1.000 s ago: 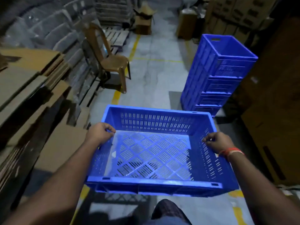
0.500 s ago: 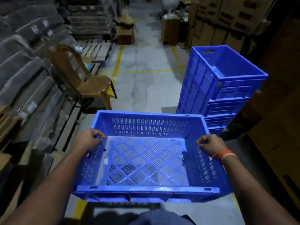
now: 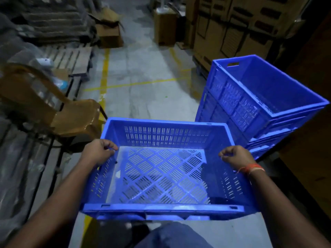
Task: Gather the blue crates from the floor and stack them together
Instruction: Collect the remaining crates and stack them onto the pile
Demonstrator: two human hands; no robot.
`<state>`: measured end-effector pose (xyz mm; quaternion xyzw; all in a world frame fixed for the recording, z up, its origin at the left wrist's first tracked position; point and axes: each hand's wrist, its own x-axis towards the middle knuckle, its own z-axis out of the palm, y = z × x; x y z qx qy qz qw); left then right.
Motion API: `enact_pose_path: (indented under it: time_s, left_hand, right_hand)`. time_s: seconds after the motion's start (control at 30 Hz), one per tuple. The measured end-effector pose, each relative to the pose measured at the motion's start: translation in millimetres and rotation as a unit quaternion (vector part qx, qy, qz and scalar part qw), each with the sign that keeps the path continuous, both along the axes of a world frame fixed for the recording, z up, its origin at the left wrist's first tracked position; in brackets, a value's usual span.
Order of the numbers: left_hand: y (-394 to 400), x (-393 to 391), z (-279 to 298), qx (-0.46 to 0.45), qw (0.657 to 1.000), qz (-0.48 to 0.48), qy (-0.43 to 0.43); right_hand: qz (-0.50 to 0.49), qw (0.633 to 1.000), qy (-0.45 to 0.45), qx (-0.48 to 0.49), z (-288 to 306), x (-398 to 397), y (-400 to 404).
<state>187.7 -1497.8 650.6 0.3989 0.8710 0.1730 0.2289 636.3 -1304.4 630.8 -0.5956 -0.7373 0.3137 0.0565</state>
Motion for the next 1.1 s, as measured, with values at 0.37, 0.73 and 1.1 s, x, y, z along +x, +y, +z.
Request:
enact_pose_path:
  time_s: [0.37,0.73,1.1]
  left_hand:
    - [247,-100,25,-0.003,0.981,-0.194,0.026]
    - [451,-116,5,-0.014,0.942,-0.334,0.016]
    - [562,-114,-3,0.014,0.874,-0.484,0.045]
  right_hand:
    - [-0.184,0.983,-0.019,-0.008,6,-65,77]
    - [-0.340,0.939,-0.028,-0.035,-15,-103,136]
    - [-0.505,0.862,-0.048,-0.012,7,-171,103]
